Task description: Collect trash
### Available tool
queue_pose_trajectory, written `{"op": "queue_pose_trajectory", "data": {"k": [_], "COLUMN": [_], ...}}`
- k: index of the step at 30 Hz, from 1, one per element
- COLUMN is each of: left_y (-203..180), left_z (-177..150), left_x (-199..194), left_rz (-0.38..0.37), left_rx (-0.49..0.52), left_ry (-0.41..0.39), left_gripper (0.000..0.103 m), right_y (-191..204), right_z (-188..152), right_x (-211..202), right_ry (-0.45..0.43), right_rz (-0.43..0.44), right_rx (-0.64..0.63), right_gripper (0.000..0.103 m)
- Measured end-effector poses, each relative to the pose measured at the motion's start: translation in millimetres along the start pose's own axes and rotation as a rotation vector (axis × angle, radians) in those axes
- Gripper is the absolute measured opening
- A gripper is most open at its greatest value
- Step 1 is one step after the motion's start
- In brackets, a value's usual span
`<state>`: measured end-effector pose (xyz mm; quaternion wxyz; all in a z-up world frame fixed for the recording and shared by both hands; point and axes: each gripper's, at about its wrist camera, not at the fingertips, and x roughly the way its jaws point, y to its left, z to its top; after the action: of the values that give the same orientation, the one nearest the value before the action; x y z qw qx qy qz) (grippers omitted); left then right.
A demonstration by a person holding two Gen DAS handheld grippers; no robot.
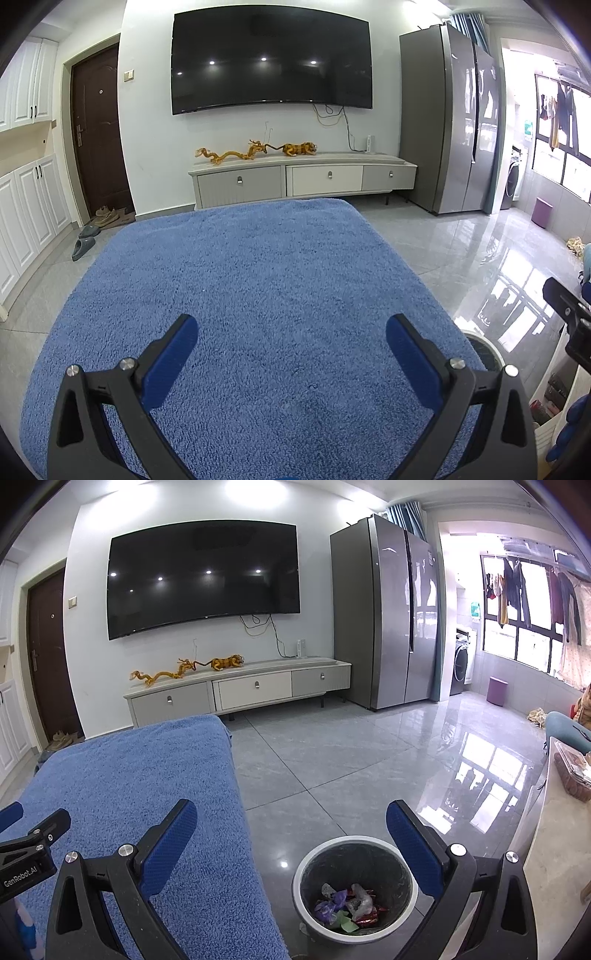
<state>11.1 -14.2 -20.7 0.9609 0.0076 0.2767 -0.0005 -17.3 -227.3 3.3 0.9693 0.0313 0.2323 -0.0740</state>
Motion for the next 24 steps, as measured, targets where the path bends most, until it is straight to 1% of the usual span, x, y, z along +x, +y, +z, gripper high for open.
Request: {"op": "queue_pose_trajectory", "data": {"k": [10,24], "left_y": [0,-5], "left_z": [-2,-1], "left_x": [-7,-12], "left_rz": [0.002,0.003], "left_rx": [-0.001,0.001], "left_ry": [-0.016,-0.025], "left_gripper": [0.103,0.103], "right_y": [-1,-1], "right_z": [1,2], "right_x": [-5,-6], "right_ry": [-0.019,-0.022], "right_rz": [0.011,0.014], "right_rx": [0.001,0.0], "right_gripper": [0.103,0.103]}}
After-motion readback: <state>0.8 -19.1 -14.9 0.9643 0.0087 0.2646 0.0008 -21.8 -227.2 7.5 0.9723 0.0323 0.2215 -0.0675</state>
